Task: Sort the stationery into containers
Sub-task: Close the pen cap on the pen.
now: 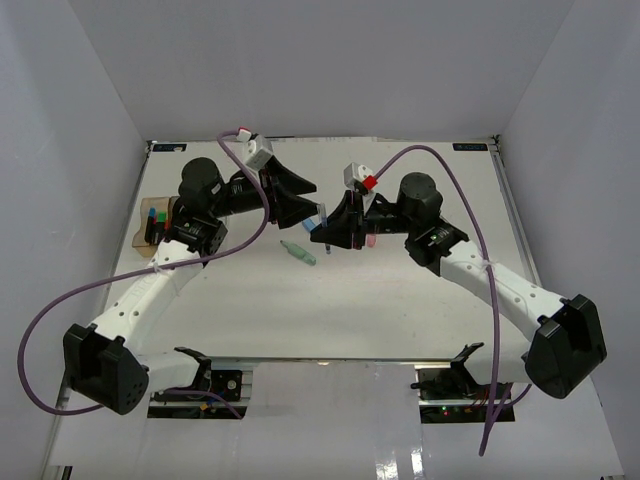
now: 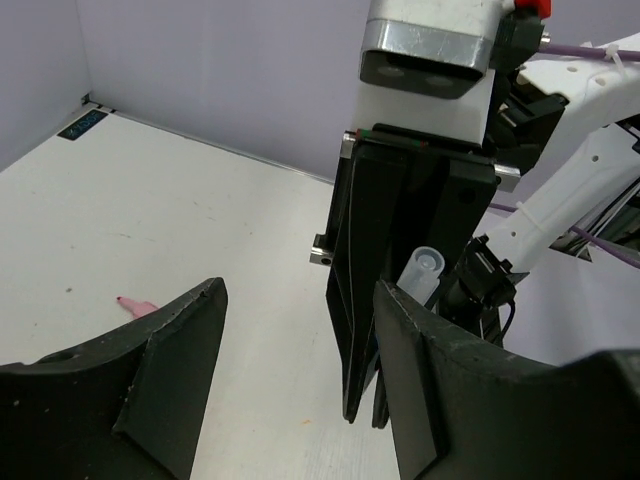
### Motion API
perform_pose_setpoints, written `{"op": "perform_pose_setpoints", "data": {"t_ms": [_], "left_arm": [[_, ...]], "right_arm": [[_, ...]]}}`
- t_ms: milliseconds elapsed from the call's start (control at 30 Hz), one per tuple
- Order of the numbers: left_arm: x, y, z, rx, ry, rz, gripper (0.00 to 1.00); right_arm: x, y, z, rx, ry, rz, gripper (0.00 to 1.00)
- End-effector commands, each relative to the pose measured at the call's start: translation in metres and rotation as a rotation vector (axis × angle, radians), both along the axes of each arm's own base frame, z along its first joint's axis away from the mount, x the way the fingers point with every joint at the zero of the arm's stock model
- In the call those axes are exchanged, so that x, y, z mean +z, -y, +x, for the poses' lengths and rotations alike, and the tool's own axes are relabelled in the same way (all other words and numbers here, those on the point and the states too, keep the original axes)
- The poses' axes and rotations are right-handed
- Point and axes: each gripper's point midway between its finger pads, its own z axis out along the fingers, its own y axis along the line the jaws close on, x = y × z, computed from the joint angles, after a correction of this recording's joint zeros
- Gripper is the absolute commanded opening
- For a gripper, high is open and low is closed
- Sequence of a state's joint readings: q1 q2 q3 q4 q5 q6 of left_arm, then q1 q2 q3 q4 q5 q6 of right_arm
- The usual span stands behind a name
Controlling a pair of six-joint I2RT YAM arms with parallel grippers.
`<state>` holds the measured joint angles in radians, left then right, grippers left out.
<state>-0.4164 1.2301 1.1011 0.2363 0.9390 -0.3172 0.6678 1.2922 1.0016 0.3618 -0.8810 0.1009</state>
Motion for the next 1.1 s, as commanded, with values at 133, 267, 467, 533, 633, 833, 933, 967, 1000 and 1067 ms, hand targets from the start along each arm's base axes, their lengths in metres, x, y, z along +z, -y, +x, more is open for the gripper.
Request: {"op": "perform_pose_setpoints", "data": {"t_ms": [133, 267, 467, 533, 633, 833, 933, 967, 1000, 1067], "left_arm": [[0.018, -0.004, -0.03, -0.082, 0.087, -0.052, 0.71], [0.031, -0.009, -0.021, -0.008, 0.126, -0.074, 0.73], [0.056, -0.019, -0.004, 0.073, 0.184, -0.082, 0.73], [0.061, -0.019, -0.005, 0.064, 0.204, -0.084, 0.73], [0.067, -0.025, -0.004, 0.073, 0.213, -0.097, 0.72], [0.043, -0.023, -0.016, -0.014, 0.192, -0.076, 0.68], [0.032, -0.021, -0.018, -0.042, 0.177, -0.062, 0.65], [0.027, -0.021, -0.019, -0.048, 0.172, -0.058, 0.65], [0.025, -0.02, -0.018, -0.048, 0.168, -0.058, 0.64], [0.022, -0.02, -0.019, -0.051, 0.166, -0.062, 0.63]], "right_arm": [[0.018, -0.008, 0.007, 0.025, 0.032, 0.022, 0.08], [0.014, -0.009, 0.008, 0.023, 0.027, 0.013, 0.08], [0.008, -0.013, 0.012, 0.032, 0.033, 0.006, 0.08], [0.006, -0.014, 0.015, 0.026, 0.039, 0.002, 0.08], [0.001, -0.017, 0.02, 0.026, 0.038, -0.008, 0.08], [0.004, -0.018, 0.021, 0.036, 0.044, -0.007, 0.08], [0.008, -0.018, 0.02, 0.035, 0.051, -0.001, 0.08], [0.009, -0.018, 0.02, 0.035, 0.05, -0.001, 0.08], [0.011, -0.018, 0.02, 0.037, 0.054, 0.001, 0.08], [0.012, -0.018, 0.019, 0.043, 0.053, 0.002, 0.08]]}}
